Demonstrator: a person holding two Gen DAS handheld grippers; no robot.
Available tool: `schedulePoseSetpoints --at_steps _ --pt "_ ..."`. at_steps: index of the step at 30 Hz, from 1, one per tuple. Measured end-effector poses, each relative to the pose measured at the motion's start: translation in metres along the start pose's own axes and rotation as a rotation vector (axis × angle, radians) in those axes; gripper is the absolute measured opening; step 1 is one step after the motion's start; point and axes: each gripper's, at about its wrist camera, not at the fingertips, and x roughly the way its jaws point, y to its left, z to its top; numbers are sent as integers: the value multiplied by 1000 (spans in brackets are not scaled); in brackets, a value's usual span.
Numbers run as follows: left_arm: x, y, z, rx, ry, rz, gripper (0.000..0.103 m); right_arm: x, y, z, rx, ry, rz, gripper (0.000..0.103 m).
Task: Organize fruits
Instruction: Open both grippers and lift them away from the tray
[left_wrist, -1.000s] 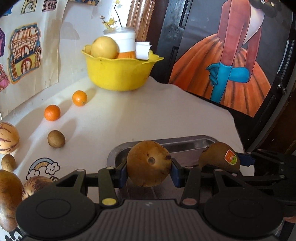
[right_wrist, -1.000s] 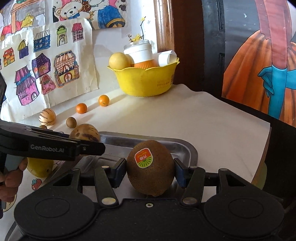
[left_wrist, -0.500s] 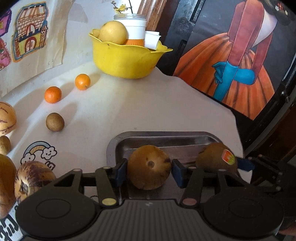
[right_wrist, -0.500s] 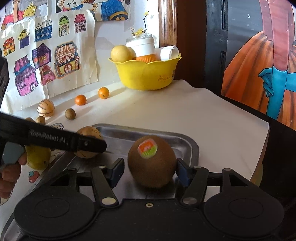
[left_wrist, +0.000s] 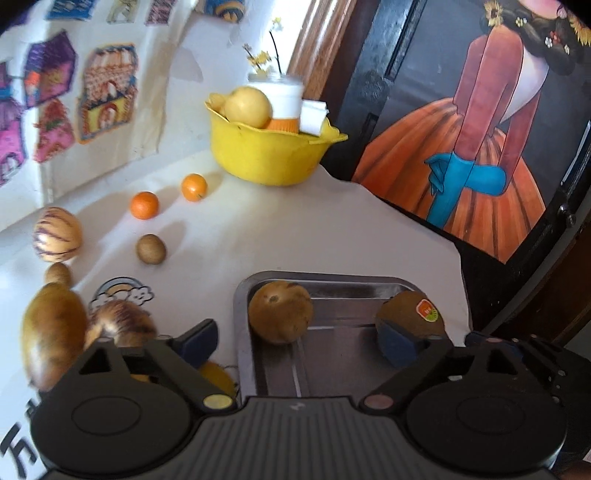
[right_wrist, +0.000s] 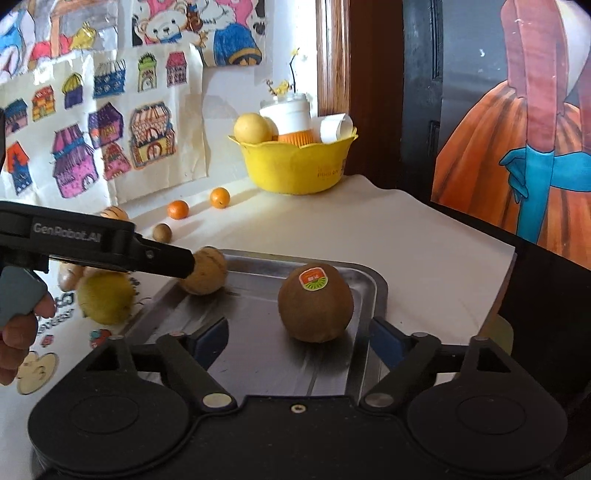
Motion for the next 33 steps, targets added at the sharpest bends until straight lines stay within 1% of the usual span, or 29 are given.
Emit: schedulePoseSetpoints --at_steps 1,3,5,7,9,12,16,20,26,31,33 --pt "-7 -1 -3 3 -15 0 101 -5 1 -1 3 -3 2 89" --pt "-22 -3 -10 19 -38 10 102 -17 3 -4 18 -9 5 100" --pt "-36 -6 -19 51 -51 27 102 -30 6 -8 33 -13 16 102" --pt "-49 -6 -29 81 -58 51 102 -40 9 -11 40 -6 25 102" --pt "-63 -4 -40 90 -64 74 103 -50 14 -15 47 7 30 102" --pt "-82 2 -59 94 -59 77 103 -62 21 -24 54 41 43 102" --pt "-104 15 -87 86 -32 77 103 -78 33 -37 54 78 69 102" --pt "-124 26 -110 79 -28 99 103 -92 48 -49 48 101 81 102" --pt "-146 36 -132 85 -22 97 103 -111 69 -61 37 108 111 102" --pt "-158 48 -145 98 7 124 103 -116 85 -71 28 141 143 102" --pt "-162 57 -149 95 15 136 103 -116 89 -75 44 152 165 102"
